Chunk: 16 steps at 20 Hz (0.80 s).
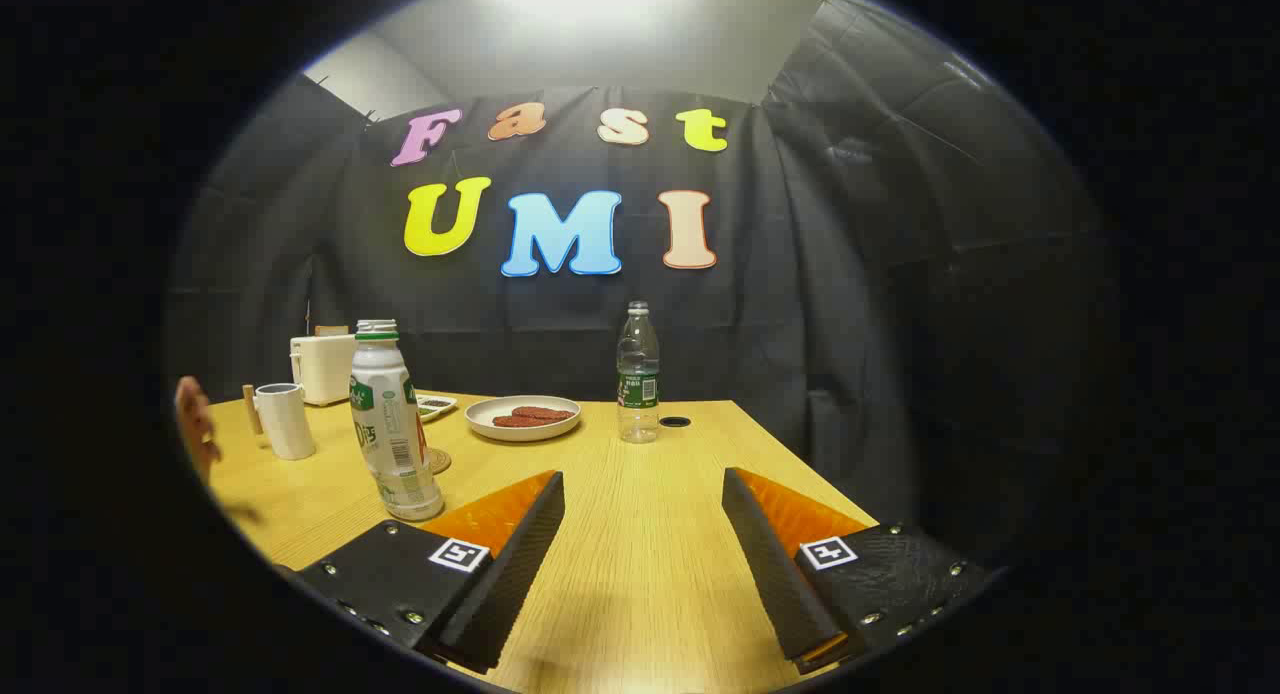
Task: Take the bottle from table, then pour the juice into the cup, finally place the bottle on the coaster
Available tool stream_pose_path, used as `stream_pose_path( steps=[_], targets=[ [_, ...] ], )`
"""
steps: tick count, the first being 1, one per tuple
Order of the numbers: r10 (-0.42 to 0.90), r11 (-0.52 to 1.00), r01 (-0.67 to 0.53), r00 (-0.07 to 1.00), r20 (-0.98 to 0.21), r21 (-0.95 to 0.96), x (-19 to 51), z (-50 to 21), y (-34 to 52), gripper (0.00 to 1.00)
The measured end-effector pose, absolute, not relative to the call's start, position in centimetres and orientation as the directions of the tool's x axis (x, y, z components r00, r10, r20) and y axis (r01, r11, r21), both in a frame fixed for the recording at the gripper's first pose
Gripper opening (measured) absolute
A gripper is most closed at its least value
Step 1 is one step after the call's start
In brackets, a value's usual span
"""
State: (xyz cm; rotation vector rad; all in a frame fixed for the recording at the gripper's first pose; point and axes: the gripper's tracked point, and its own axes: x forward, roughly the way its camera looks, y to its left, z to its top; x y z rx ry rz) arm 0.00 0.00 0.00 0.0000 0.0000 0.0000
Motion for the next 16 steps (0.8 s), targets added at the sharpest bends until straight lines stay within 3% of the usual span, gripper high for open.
stream_pose_path(
  steps=[9, 16],
  targets=[
    [-0.004, 1.0, 0.005, 1.0, -0.011, 0.017, 0.9, 0.1, -0.1, 0.97],
    [0.001, 1.0, -0.001, 1.0, -0.015, 0.008, 8.3, 2.5, 0.9, 0.97]
  ],
)
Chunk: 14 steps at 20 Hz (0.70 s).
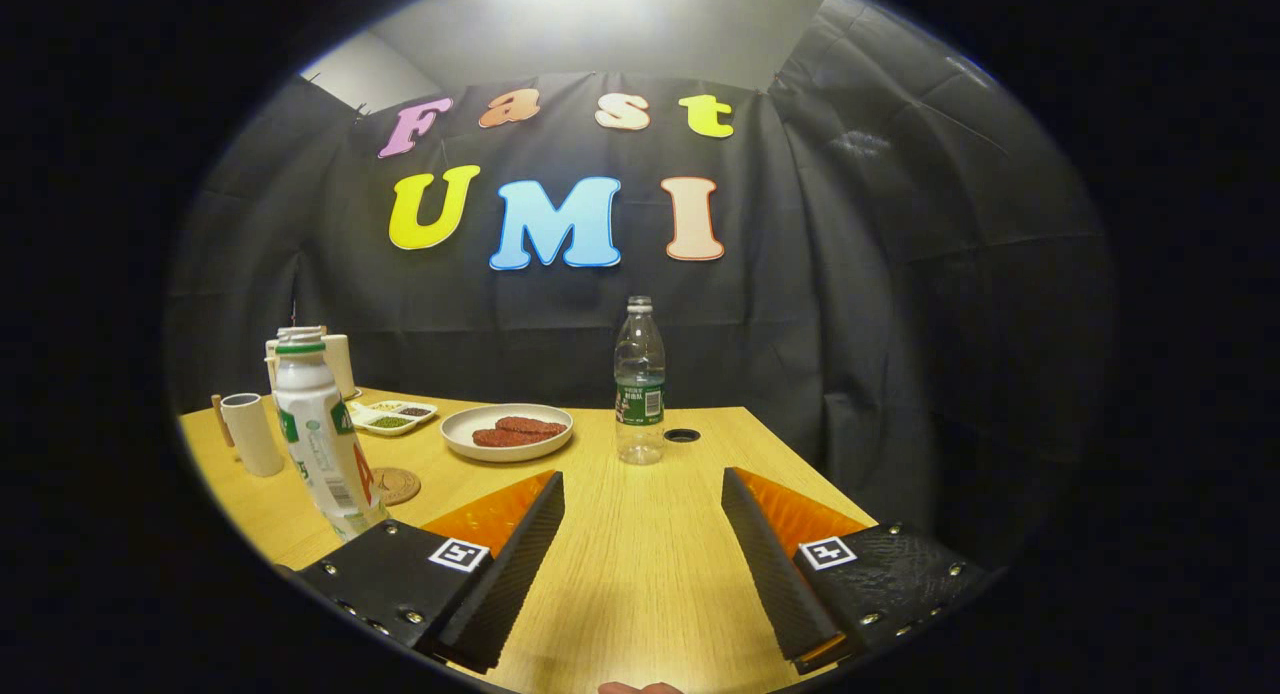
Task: Take the bottle from table, then pour the juice into the cup, finally place the bottle on the coaster
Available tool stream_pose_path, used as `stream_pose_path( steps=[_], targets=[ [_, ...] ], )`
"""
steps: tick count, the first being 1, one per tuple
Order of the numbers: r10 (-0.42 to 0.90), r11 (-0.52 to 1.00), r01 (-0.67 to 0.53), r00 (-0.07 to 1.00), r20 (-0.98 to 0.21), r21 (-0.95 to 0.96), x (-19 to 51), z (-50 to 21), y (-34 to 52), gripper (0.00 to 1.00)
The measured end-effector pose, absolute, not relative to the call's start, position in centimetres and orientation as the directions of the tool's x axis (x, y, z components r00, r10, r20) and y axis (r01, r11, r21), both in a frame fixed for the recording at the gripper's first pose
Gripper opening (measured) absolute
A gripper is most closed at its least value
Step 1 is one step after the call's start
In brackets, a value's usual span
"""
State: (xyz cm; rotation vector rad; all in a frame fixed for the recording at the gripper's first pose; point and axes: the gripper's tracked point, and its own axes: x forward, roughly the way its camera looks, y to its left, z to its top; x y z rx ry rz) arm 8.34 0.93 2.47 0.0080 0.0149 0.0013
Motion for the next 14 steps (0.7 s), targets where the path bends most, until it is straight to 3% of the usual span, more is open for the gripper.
stream_pose_path(
  steps=[6, 14],
  targets=[
    [0.018, 0.996, -0.019, 1.0, 0.011, 0.086, 5.5, 6.3, 4.3, 0.97],
    [0.191, 0.981, -0.19, 0.981, -0.02, 0.041, 1.3, 4.9, 16.5, 0.98]
  ],
)
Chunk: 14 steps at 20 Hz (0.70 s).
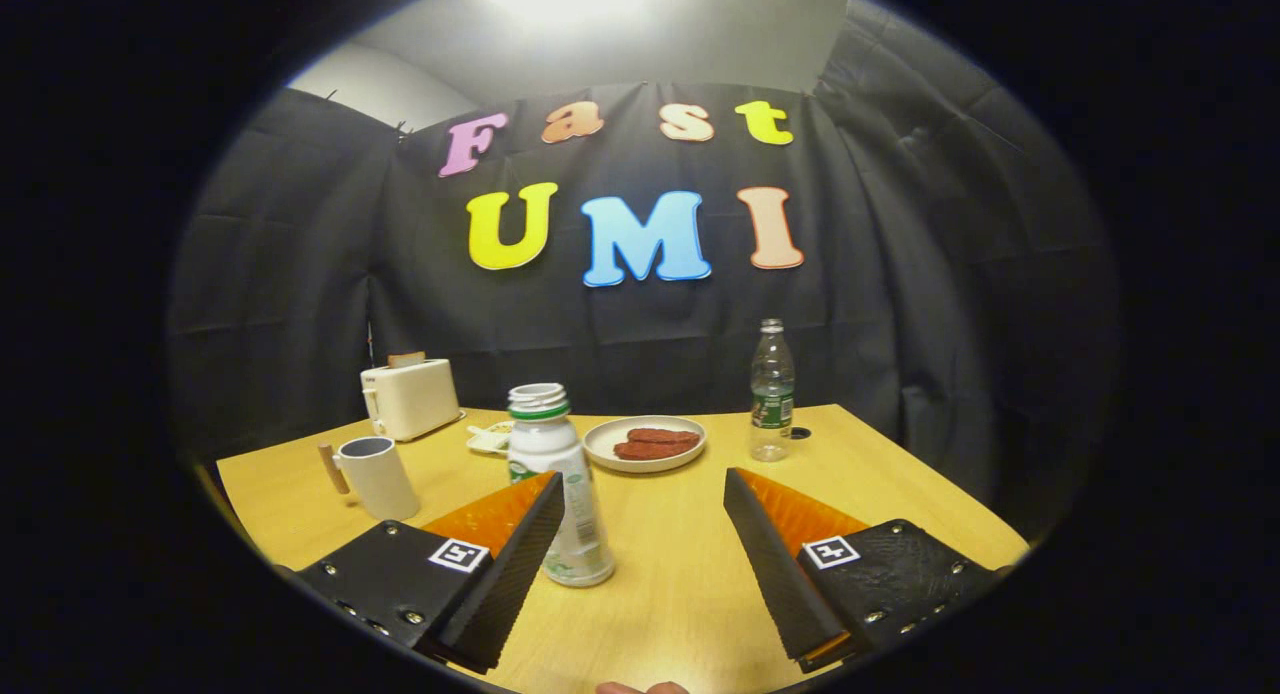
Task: Take the bottle from table, then pour the juice into the cup, finally place the bottle on the coaster
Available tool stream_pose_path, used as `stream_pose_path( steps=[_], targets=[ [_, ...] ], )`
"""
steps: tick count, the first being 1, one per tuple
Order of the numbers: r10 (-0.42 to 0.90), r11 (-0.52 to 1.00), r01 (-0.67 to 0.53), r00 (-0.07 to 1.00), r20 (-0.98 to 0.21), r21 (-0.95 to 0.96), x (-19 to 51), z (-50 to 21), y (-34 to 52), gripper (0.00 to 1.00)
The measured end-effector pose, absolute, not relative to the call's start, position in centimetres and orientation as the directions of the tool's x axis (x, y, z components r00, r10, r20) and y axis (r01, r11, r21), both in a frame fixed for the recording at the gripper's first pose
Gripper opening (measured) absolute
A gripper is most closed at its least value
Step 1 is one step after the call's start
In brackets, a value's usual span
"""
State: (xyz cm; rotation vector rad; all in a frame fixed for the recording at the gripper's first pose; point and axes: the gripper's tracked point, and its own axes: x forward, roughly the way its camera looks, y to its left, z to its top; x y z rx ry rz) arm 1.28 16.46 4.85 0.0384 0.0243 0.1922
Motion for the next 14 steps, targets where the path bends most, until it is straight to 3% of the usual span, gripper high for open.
stream_pose_path(
  steps=[5, 14],
  targets=[
    [0.237, 0.972, -0.237, 0.971, -0.033, 0.004, 2.7, 3.4, 20.9, 0.99],
    [0.13, 0.991, -0.128, 0.988, -0.085, 0.023, 7.9, 0.9, 21.2, 0.99]
  ],
)
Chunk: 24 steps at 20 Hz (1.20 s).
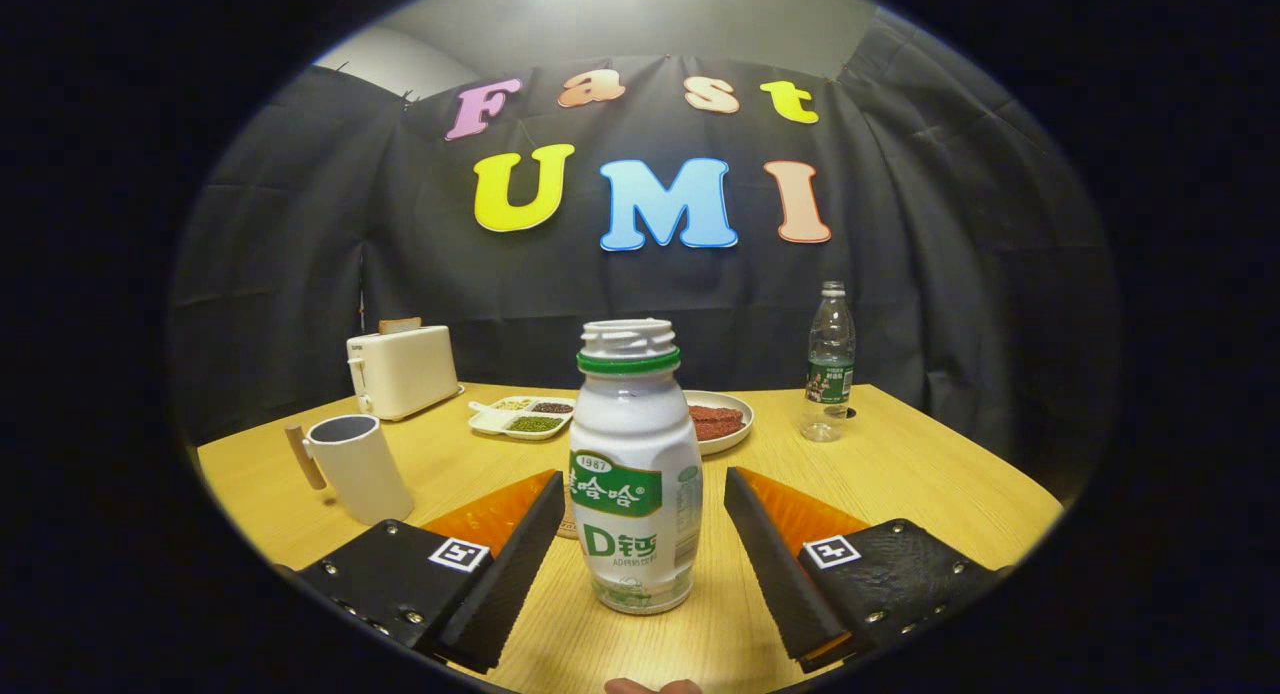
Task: Take the bottle from table, then pour the juice into the cup, finally place the bottle on the coaster
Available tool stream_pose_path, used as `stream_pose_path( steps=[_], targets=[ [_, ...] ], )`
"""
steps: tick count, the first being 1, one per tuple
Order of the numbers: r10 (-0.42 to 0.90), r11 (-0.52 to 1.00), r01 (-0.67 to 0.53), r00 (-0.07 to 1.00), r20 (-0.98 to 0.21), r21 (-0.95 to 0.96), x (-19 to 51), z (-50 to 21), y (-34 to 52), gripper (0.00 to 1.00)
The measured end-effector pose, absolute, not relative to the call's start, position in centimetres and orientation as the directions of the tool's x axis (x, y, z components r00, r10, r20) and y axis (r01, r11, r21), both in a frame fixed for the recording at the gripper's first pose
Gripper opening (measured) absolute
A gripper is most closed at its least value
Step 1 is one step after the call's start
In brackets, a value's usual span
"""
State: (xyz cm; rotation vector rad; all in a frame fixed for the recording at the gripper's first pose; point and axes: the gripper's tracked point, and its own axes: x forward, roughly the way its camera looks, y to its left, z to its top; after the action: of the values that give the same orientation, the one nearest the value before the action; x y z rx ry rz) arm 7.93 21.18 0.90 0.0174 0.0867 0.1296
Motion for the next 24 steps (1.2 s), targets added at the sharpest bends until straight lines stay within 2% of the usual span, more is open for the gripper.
stream_pose_path(
  steps=[8, 9, 10, 12, 17, 24],
  targets=[
    [0.078, 0.996, -0.082, 0.989, -0.128, -0.019, 10.5, -1.1, 21.9, 0.98],
    [0.074, 0.997, -0.077, 0.989, -0.127, -0.017, 10.9, -1.1, 22.0, 0.92],
    [0.071, 0.997, -0.076, 0.989, -0.13, -0.03, 10.7, -1.1, 21.8, 0.77],
    [0.052, 0.995, -0.064, 0.989, -0.142, -0.083, 10.9, -1.0, 21.8, 0.75],
    [0.059, 0.978, -0.078, 0.993, -0.101, -0.192, 11.1, 1.9, 23.0, 0.75],
    [0.119, 0.905, -0.154, 0.987, -0.11, -0.397, 12.2, 3.6, 26.1, 0.75]
  ],
)
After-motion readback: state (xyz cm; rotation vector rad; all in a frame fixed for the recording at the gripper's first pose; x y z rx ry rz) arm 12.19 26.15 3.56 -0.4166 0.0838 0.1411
